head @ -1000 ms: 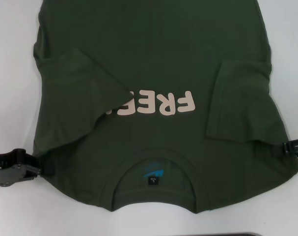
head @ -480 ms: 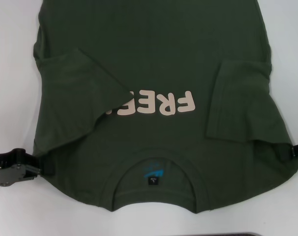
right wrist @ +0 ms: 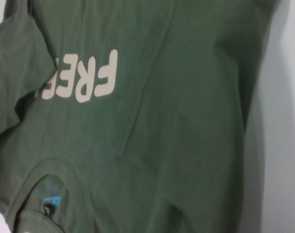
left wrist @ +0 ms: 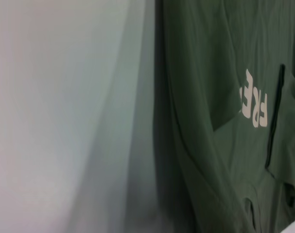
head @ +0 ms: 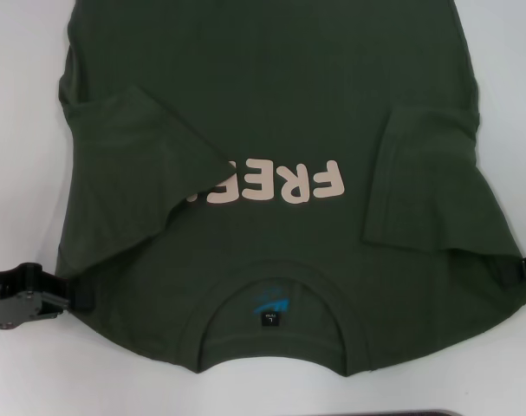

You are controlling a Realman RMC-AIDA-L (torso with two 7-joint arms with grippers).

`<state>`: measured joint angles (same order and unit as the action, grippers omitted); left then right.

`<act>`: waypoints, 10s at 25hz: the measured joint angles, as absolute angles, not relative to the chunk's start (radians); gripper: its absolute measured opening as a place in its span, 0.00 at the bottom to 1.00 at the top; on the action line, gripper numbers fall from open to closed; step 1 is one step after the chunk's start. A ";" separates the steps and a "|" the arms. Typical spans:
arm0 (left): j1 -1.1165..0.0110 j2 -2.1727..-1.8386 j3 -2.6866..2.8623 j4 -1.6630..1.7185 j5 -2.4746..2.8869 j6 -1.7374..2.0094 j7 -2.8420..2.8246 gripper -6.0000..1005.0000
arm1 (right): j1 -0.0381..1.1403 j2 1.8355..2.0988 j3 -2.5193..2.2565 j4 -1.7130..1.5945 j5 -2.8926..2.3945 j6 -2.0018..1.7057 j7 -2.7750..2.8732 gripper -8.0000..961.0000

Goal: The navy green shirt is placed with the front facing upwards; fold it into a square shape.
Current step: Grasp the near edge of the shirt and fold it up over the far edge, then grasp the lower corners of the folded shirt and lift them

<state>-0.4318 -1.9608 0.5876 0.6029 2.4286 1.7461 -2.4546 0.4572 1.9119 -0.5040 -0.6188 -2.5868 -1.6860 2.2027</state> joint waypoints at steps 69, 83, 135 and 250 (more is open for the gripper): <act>-0.803 -1.952 0.552 0.590 2.219 1.235 -2.527 0.02 | 0.701 1.858 -0.413 -0.703 -2.329 -1.457 2.371 0.05; -0.804 -1.965 0.554 0.514 2.160 1.085 -2.448 0.02 | 0.736 1.881 -0.431 -0.622 -2.327 -1.229 2.329 0.08; -0.847 -2.061 0.566 0.488 2.116 0.777 -2.260 0.31 | 0.848 1.950 -0.641 -0.502 -2.265 -0.721 2.188 0.40; -0.603 -1.965 0.811 0.619 2.226 1.121 -2.238 0.52 | 0.394 2.003 -0.388 -0.759 -2.094 -1.686 1.750 0.81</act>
<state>-0.6031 -1.9648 0.8108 0.6191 2.2259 1.1212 -2.2380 0.3942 2.0030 -0.3884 -0.7590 -2.0937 -1.6856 1.7499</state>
